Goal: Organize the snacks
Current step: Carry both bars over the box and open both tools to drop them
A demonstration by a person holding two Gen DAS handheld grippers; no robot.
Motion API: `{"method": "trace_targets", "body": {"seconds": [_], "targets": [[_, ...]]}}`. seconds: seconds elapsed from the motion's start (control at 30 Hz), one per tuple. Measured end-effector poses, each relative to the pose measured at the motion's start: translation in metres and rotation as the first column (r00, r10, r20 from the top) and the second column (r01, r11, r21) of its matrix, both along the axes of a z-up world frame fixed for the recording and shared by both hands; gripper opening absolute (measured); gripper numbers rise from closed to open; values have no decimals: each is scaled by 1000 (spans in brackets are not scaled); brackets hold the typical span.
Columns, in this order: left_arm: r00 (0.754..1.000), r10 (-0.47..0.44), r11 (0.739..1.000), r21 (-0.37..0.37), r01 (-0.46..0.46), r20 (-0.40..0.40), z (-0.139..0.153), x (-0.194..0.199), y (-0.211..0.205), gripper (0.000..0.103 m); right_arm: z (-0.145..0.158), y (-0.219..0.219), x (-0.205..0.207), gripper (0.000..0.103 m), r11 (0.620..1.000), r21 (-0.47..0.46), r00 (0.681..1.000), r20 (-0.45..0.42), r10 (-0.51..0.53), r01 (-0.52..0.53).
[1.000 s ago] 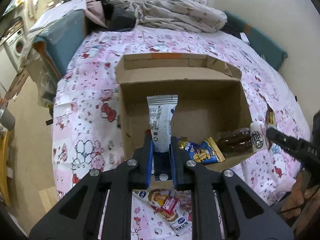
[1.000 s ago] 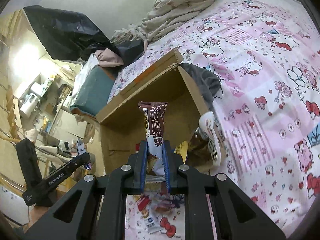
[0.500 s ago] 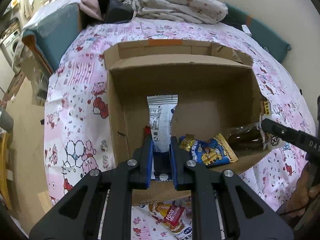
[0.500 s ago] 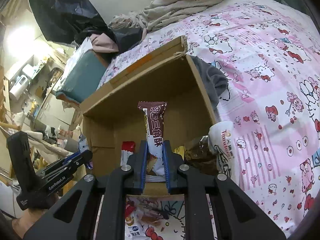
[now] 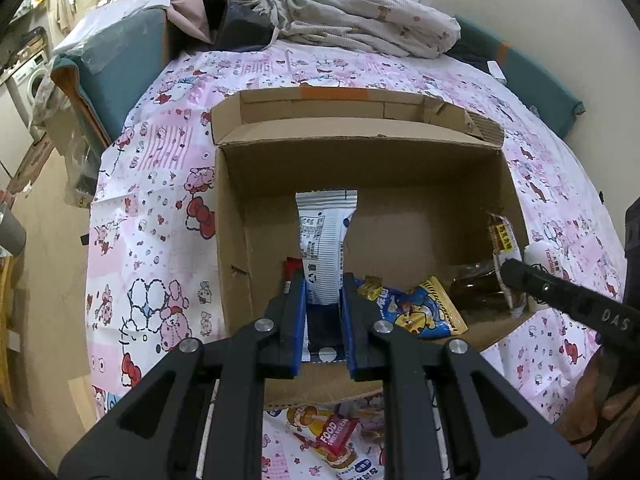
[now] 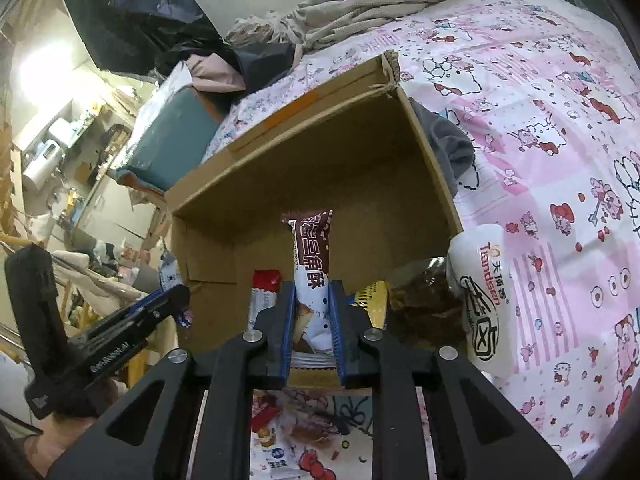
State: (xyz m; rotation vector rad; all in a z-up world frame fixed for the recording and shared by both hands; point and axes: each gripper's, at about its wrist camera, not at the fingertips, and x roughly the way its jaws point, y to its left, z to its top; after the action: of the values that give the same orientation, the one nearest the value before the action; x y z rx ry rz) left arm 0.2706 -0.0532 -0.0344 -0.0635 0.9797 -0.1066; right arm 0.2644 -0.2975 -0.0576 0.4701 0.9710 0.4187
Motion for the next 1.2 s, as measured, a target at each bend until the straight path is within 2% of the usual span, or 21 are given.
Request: {"method": "trace_targets", "body": {"seconds": [0.07,0.1,0.13,0.17,0.2,0.23,0.33,0.4,0.5,0.53,0.63,0.7,0.77,1.0,1.1,1.2], "targets": [[1000,4,1000,20,-4,-15,-1,0,1,18,5,1,-2,33,1000,12,1000,23,1,-1],[1000,9,1000,6,-9,-23,-1,-1,3,28,8,0,-3,67,1000,31,999,35,5,-6],[999,19,1000,-4,-19,-28,-1,-1,6,47,11,-1,-5,97,999,45,999,48,0,-3],[999,31,999,-7,-31,-26,1,-3,7,58,17,-5,-10,98,998,54,996,91,-27,22],[999,51,999,-7,-51,-13,3,-5,10,77,23,-7,-14,97,998,42,991,123,-45,40],[998,62,998,-6,-62,-2,5,-6,12,87,29,-9,-17,97,998,7,988,145,-58,57],[998,58,998,-10,-58,17,11,-10,14,89,40,-21,-30,97,979,-113,970,195,-147,171],[999,49,999,-4,-49,21,12,-12,14,89,41,-32,-37,97,939,-215,952,204,-227,270],[999,47,999,-5,-47,20,13,-14,16,89,32,-44,-40,97,872,-342,936,168,-309,350],[999,49,999,-8,-49,19,13,-15,16,89,28,-47,-38,97,876,-340,939,139,-313,342],[998,58,998,-15,-58,16,15,-16,19,89,12,-51,-31,96,925,-260,960,23,-280,276],[998,68,997,-21,-68,14,16,-17,22,89,6,-47,-29,93,953,-198,970,-26,-241,231],[997,74,997,-27,-74,12,17,-19,24,89,1,-42,-31,88,965,-174,977,-45,-207,197],[994,105,994,-39,-106,-13,14,-23,36,89,6,-17,-38,88,990,-105,995,-29,-100,96],[992,121,992,-42,-122,-21,13,-26,38,89,7,-14,-35,89,998,29,998,-28,-54,55],[990,137,989,-52,-138,-32,11,-29,40,89,1,-18,-32,89,988,149,997,-65,-35,45]]}}
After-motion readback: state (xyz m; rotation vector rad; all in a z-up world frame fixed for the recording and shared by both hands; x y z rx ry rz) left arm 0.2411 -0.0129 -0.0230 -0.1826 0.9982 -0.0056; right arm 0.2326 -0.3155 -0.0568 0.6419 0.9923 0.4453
